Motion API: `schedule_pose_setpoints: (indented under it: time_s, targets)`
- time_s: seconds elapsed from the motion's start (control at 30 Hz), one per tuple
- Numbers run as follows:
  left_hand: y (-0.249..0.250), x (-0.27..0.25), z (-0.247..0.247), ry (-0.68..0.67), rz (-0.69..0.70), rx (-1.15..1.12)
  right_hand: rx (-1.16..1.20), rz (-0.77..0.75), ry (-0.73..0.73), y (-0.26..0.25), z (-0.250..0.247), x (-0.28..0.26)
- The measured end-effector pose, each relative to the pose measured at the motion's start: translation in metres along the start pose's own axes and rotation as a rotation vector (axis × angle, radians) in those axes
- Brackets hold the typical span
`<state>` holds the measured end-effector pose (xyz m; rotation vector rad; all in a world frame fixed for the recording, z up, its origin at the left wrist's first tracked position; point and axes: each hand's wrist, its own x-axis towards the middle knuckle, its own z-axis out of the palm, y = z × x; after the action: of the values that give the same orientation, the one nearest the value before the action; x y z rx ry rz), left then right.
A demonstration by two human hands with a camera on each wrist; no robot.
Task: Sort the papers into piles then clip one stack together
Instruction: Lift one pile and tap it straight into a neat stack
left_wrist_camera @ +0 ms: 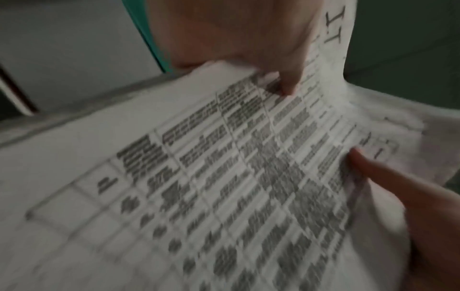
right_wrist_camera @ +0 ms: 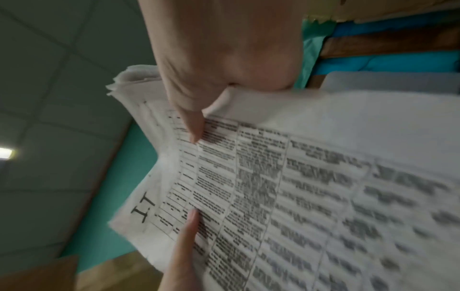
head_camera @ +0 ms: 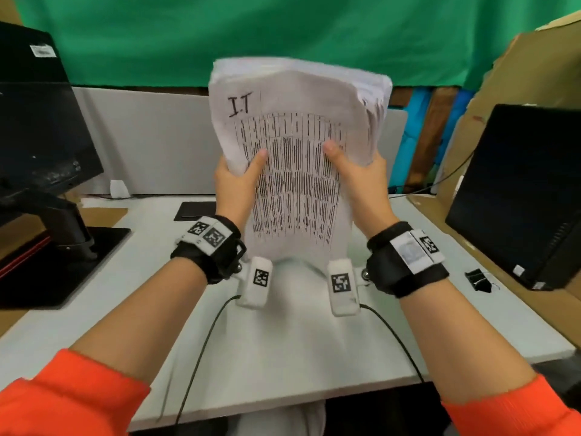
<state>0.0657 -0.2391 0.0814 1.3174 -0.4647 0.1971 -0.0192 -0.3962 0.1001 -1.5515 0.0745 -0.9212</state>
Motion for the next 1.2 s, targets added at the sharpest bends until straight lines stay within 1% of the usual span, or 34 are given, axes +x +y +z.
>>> schedule_pose_setpoints:
  time_s: [0.07, 0.13, 0.17, 0.2, 0.23, 0.27, 0.3, 0.33, 0.37, 0.43, 0.5, 0.57, 0.67, 0.73, 0.8, 0.87, 0.9, 1.0, 1.1, 1.17, 1.2]
  targets:
    - [-0.022, -0.001, -0.004, -0.161, -0.214, 0.121, -0.157, 0.079, -0.027, 0.018, -0.011, -0.004]
    - [-0.055, -0.005, -0.007, -0.26, -0.415, 0.255, -0.249, 0.024, 0.018, 0.031, -0.018, -0.007]
    - [-0.072, -0.008, -0.008, -0.267, -0.505, 0.274, -0.245, -0.009, 0.076, 0.033, -0.021, -0.007]
    - [-0.088, -0.015, -0.008, -0.238, -0.6, 0.262, -0.232, -0.013, 0.145, 0.033, -0.023, -0.006]
    - [-0.102, -0.022, -0.009, -0.194, -0.687, 0.191, -0.196, -0.018, 0.233, 0.034, -0.025, -0.003]
    - [-0.111, -0.029, -0.006, -0.176, -0.762, 0.06, -0.076, 0.025, 0.302, 0.032, -0.027, -0.003]
    - [-0.115, -0.036, -0.003, -0.197, -0.801, -0.092, 0.075, 0.083, 0.356, 0.036, -0.03, -0.001]
    - [-0.115, -0.039, 0.001, -0.239, -0.807, -0.229, 0.227, 0.169, 0.373, 0.04, -0.034, 0.0]
    - [-0.109, -0.041, 0.003, -0.273, -0.788, -0.327, 0.337, 0.243, 0.35, 0.045, -0.039, 0.0]
    - [-0.1, -0.031, -0.004, -0.229, -0.682, -0.386, 0.383, 0.321, 0.249, 0.049, -0.055, -0.004]
    - [-0.086, -0.014, -0.019, -0.168, -0.53, -0.319, 0.335, 0.338, 0.153, 0.051, -0.079, -0.006]
    - [-0.073, 0.0, -0.034, -0.148, -0.394, -0.211, 0.264, 0.359, 0.115, 0.052, -0.106, -0.006]
    - [-0.049, 0.009, -0.042, -0.19, -0.231, -0.159, 0.103, 0.362, -0.054, 0.052, -0.126, -0.003]
    - [-0.041, 0.012, -0.044, -0.222, -0.168, -0.134, 0.032, 0.38, -0.143, 0.052, -0.13, -0.001]
    - [-0.045, 0.013, -0.05, -0.255, -0.167, -0.101, 0.006, 0.407, -0.185, 0.057, -0.132, -0.001]
    - [-0.055, 0.01, -0.054, -0.28, -0.178, -0.045, -0.042, 0.423, -0.17, 0.064, -0.133, -0.007]
    - [-0.06, 0.006, -0.053, -0.272, -0.171, -0.017, -0.065, 0.429, -0.149, 0.068, -0.131, -0.01]
    - [-0.064, 0.004, -0.04, -0.19, -0.148, 0.022, -0.062, 0.435, -0.06, 0.066, -0.119, -0.013]
    - [-0.055, 0.011, -0.027, -0.117, -0.156, -0.027, 0.038, 0.384, 0.078, 0.054, -0.112, 0.002]
    - [-0.055, 0.018, -0.031, -0.094, -0.146, -0.048, 0.046, 0.326, 0.054, 0.05, -0.116, 0.008]
    - [-0.056, 0.019, -0.035, -0.124, -0.152, -0.04, 0.014, 0.316, 0.019, 0.051, -0.119, 0.009]
